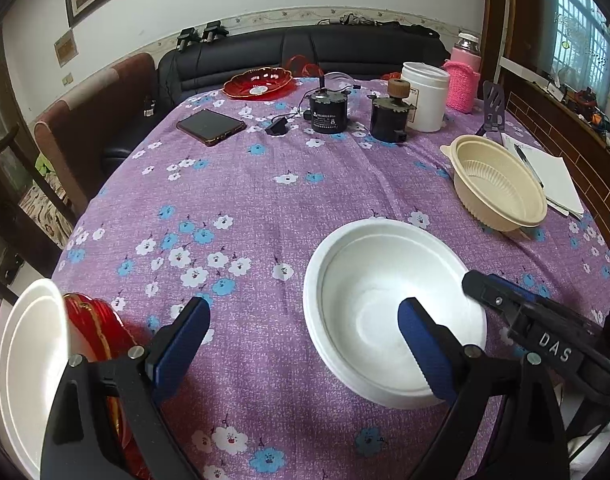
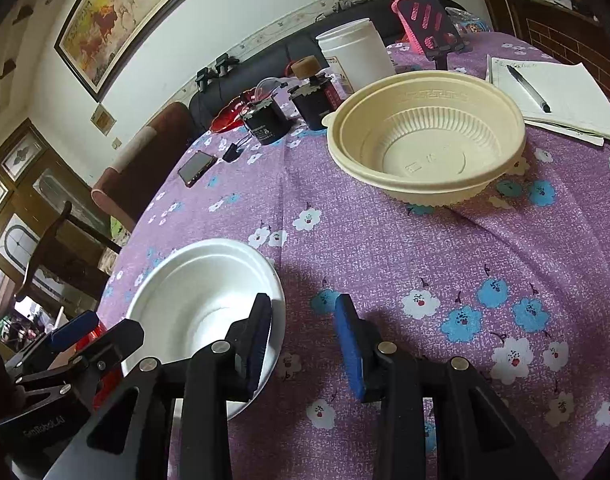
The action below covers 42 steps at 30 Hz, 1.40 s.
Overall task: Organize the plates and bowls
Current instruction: 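Grip the white bowl with the left tool too and carry it toward the stack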
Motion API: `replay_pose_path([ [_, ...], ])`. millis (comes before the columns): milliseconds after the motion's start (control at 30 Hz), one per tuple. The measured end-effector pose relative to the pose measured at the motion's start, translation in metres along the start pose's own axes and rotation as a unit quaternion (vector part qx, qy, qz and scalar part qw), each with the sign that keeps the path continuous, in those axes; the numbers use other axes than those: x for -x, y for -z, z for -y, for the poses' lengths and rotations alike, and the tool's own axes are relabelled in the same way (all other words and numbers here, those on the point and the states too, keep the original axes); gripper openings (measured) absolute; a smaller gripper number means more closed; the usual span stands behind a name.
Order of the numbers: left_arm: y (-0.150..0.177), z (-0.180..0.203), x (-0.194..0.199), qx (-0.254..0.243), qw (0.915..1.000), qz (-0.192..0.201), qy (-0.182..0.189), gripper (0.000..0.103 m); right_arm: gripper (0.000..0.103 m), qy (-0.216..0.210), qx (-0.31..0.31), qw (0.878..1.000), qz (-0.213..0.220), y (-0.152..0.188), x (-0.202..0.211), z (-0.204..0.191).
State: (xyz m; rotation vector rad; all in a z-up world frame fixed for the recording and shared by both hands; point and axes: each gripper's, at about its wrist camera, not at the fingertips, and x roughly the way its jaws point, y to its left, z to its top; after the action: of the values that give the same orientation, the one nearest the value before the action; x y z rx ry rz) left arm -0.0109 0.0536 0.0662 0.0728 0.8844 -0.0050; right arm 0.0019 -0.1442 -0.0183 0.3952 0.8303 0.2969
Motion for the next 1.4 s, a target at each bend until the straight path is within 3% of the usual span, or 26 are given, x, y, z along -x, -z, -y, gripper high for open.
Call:
replay_pose_path([
  [567, -0.005, 0.012, -0.042, -0.007, 0.9993, -0.034, 0.017, 0.093, 0.036, 0.014, 0.009, 1.000, -0.012, 0.004, -0.009, 0.000],
  [633, -0.004, 0.013, -0.046, -0.007, 0.9987, -0.041, 0.030, 0.067, 0.036, 0.012, 0.006, 1.000, -0.013, 0.004, -0.010, 0.001],
  [733, -0.002, 0.015, -0.053, -0.006, 0.9968, -0.062, 0.049, 0.039, 0.036, 0.012, 0.009, 1.000, -0.013, 0.003, -0.011, 0.000],
  [967, 0.002, 0.019, -0.055, 0.000, 0.9959, -0.067, 0.061, 0.035, 0.036, 0.016, 0.015, 1.000, -0.009, 0.004, -0.009, -0.003],
  [1167, 0.005, 0.019, -0.055, 0.002, 0.9950, -0.069, 0.071, 0.035, 0.044, 0.024, 0.015, 1.000, -0.004, 0.005, -0.008, -0.003],
  [1400, 0.006, 0.008, -0.054, 0.029, 0.9927, -0.072, 0.091, 0.026, 0.045, 0.028, 0.022, 0.999, -0.009, 0.007, -0.011, -0.005],
])
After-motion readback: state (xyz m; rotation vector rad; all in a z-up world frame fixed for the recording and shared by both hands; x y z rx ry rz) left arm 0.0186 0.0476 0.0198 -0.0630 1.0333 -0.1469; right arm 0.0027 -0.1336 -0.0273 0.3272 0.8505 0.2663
